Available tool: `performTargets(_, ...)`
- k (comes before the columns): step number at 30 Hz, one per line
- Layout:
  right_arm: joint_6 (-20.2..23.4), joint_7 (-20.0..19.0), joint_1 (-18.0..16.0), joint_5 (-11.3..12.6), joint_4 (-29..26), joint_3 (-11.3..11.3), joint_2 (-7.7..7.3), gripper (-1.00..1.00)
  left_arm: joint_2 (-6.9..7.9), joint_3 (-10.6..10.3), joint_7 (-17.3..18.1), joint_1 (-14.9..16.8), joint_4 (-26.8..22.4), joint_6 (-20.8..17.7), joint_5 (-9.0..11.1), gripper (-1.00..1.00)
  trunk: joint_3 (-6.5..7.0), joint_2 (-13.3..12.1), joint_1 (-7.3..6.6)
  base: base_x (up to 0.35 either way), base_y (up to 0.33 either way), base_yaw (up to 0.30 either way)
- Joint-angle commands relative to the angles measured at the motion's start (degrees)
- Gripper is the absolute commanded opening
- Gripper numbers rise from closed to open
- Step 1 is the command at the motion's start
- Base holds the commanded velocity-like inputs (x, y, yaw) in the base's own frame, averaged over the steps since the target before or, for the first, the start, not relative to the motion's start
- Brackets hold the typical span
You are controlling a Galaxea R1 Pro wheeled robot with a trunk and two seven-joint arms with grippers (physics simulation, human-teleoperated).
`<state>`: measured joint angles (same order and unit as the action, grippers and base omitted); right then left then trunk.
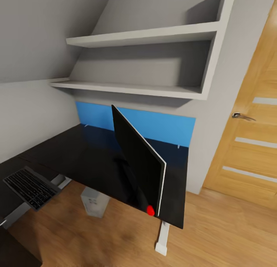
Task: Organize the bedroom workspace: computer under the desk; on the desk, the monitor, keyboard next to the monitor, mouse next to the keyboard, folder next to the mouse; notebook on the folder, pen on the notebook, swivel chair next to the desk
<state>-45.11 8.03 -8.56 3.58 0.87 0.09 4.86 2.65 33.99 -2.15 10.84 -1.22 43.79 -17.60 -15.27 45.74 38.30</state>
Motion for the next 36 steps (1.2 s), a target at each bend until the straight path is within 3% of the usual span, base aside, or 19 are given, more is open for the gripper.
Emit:
performTargets(1, -0.2, -0.1, -0.1, 0.4, 0.1, 0.1, 0.03, 1.0, 0.0, 0.4, -0.2, 0.1, 0.1, 0.2, -0.6, 1.0, -0.11, 0.1, 0.01, 0.001, -0.247, 0.265)
performTargets(11, -0.3, -0.2, -0.1, 0.2, 0.0, 0.2, -0.11, 1.0, -0.07, 0.4, -0.2, 0.1, 0.1, 0.1, -0.6, 1.0, -0.46, 0.1, 0.01, 0.0, -0.242, 0.149)
performTargets(36, -0.5, -0.3, -0.1, -0.1, -0.7, 0.3, -0.2, 1.0, -0.28, 0.4, -0.2, 0.1, 0.1, 0.2, -0.6, 1.0, -0.52, 0.1, 0.01, 0.0, -0.1, 0.006)
